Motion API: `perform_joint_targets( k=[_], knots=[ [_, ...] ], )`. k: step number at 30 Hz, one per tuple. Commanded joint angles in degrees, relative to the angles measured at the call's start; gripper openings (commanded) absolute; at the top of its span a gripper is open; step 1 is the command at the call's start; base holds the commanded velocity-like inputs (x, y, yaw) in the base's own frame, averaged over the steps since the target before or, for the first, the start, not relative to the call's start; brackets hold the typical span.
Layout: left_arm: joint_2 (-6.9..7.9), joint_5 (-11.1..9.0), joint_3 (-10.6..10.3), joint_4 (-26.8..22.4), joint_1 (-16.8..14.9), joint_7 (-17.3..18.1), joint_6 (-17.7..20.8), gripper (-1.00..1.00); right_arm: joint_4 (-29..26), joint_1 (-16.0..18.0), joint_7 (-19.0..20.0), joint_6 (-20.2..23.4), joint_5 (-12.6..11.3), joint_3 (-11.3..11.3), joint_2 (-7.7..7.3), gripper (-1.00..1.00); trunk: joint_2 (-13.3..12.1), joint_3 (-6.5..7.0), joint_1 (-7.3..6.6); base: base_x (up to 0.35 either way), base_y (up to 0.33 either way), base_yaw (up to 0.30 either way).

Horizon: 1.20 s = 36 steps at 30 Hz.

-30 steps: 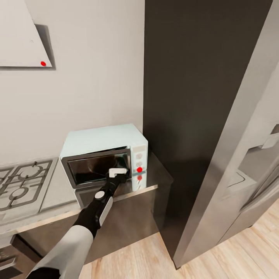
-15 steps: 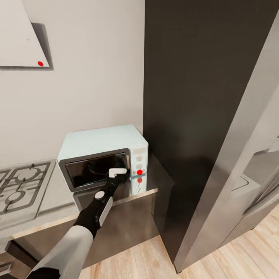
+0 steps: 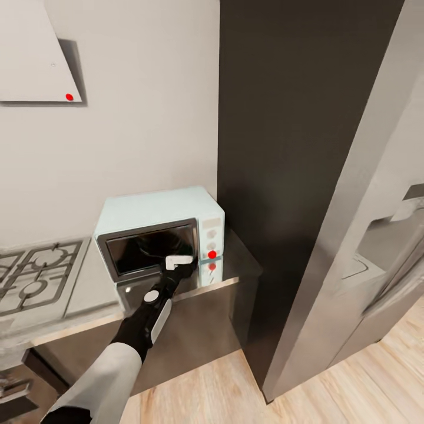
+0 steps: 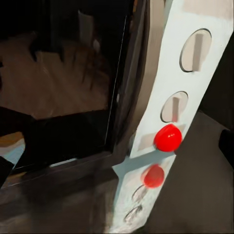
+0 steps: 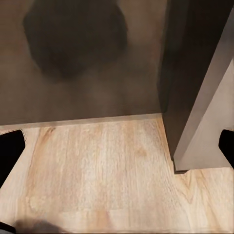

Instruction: In the kitchen, take the popcorn bag from the countertop, put it into the microwave, and heat it until the popcorn is cooked so the cooked popcorn ends up inside the bag.

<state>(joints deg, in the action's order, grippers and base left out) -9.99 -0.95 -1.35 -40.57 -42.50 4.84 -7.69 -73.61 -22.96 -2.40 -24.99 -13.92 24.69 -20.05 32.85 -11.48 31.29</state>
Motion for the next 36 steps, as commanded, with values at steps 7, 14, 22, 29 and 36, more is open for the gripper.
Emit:
perform_joint_targets(
  k=[7, 14, 22, 29, 36],
  knots=[
    [-0.01, 0.0, -0.4, -16.4, 11.0, 0.6, -0.3, 1.00, 0.0, 0.0, -0.2, -0.1, -0.3, 0.2, -0.07, 1.00, 0.1, -0.08, -0.01, -0.349, 0.000, 0.000],
    [0.86, 0.2, 0.1, -41.8, 48.2, 0.8, -0.2, 1.00, -5.0, 2.7, -0.5, 5.9, -0.3, 3.8, 0.20, 1.00, 0.1, -0.08, -0.01, -0.142, 0.000, 0.000],
    [2.97, -0.3, 11.7, -33.9, 63.7, 0.5, -1.3, 1.00, -14.2, 38.7, -0.6, 50.7, -0.4, 5.5, 15.67, 1.00, 0.1, -0.08, -0.01, -0.001, 0.000, 0.000],
    [2.98, -0.2, 15.1, -25.4, 63.0, 0.8, -3.7, 1.00, 32.0, 79.4, -1.9, 52.4, -1.3, 5.8, 30.05, 1.00, 0.1, -0.08, -0.01, 0.000, 0.000, 0.000],
    [3.17, -0.2, 15.2, -25.3, 63.3, 1.0, -3.8, 1.00, 40.8, 83.9, -2.1, 48.5, -2.9, 5.9, 30.05, 1.00, 0.1, -0.08, -0.01, 0.125, 0.000, 0.000]
  ],
)
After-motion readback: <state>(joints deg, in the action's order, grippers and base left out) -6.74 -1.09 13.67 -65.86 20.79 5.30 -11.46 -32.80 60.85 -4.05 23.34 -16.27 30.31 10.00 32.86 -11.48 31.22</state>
